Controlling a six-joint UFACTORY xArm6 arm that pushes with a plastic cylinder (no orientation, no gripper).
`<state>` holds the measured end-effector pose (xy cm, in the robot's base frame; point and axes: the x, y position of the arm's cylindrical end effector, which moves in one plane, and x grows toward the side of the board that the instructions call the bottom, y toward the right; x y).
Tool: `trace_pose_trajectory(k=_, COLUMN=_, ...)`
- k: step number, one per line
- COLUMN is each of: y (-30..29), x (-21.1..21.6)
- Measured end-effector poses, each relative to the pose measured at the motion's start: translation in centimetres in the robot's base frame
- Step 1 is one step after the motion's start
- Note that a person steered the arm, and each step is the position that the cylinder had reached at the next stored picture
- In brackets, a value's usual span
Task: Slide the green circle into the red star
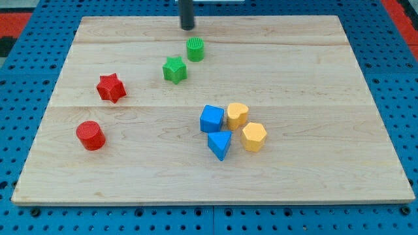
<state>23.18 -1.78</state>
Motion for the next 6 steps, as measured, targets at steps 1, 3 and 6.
trace_pose_trajectory(k=1, y=2.5, x=3.6)
trace_pose_trajectory(k=3, y=-14.2, x=10.1)
trace_pose_trajectory(k=6, y=-18.0, x=4.4)
